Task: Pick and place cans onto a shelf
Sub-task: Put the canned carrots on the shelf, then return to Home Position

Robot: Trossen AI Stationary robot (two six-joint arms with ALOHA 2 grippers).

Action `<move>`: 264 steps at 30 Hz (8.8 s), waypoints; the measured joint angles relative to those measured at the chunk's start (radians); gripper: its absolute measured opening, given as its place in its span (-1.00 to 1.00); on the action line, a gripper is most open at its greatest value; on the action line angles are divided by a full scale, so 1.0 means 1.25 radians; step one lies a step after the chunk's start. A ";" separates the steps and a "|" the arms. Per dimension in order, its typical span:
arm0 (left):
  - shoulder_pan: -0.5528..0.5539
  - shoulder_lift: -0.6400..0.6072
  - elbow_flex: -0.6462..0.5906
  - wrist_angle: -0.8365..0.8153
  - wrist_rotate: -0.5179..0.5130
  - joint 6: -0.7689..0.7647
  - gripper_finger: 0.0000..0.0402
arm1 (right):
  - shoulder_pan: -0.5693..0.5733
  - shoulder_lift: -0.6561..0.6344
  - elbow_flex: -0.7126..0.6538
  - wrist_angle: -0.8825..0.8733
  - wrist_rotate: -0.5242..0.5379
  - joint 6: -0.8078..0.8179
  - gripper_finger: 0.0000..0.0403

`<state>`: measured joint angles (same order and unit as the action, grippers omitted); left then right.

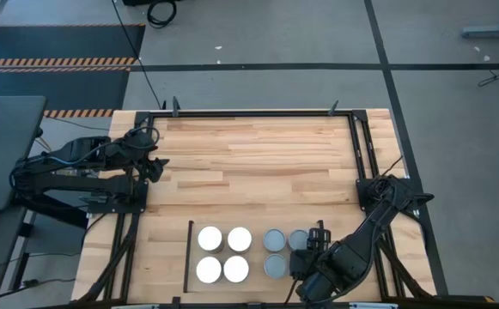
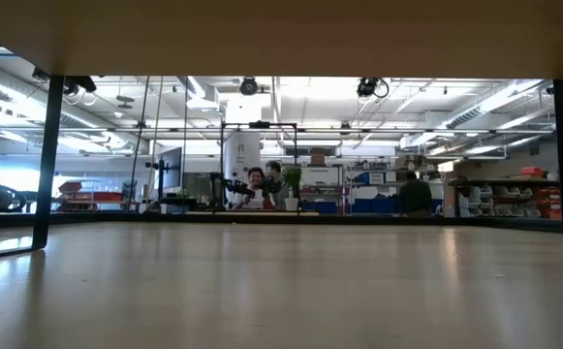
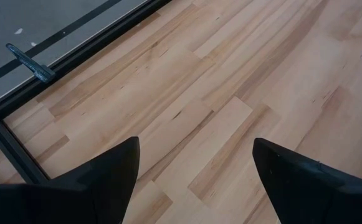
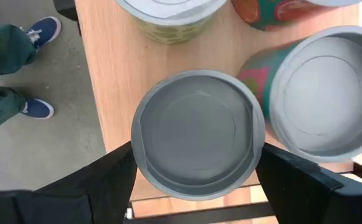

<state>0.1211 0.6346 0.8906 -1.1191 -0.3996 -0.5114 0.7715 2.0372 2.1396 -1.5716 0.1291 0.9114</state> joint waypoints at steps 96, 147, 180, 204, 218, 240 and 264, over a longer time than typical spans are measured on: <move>0.000 0.000 0.000 0.000 0.000 0.000 0.57 | 0.054 -0.045 -0.066 0.035 0.022 0.011 0.66; 0.000 0.000 0.000 0.000 0.000 0.000 0.57 | 0.040 -0.046 -0.081 0.036 0.040 0.060 0.66; 0.000 0.000 0.000 0.000 0.000 0.000 0.57 | -0.238 -0.308 -0.106 0.704 0.014 -0.739 -0.29; 0.000 0.000 0.000 0.085 -0.001 -0.025 0.57 | -0.494 -0.475 -0.469 1.037 -0.097 -0.589 -0.93; -0.001 -0.037 -0.001 0.450 0.254 0.207 0.57 | -0.609 -0.525 -0.469 0.886 -0.178 -0.641 -0.91; 0.018 0.000 -0.376 1.281 0.295 0.271 0.57 | -0.562 -1.206 -1.023 0.989 -0.034 -0.670 -0.90; 0.003 -0.216 -0.667 1.516 0.364 0.290 0.57 | -0.562 -1.626 -1.351 1.107 -0.040 -0.688 -0.90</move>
<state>0.1245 0.3649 0.0569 0.7758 0.0556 -0.1491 0.0692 0.0044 0.4502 -0.1881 0.0785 0.0510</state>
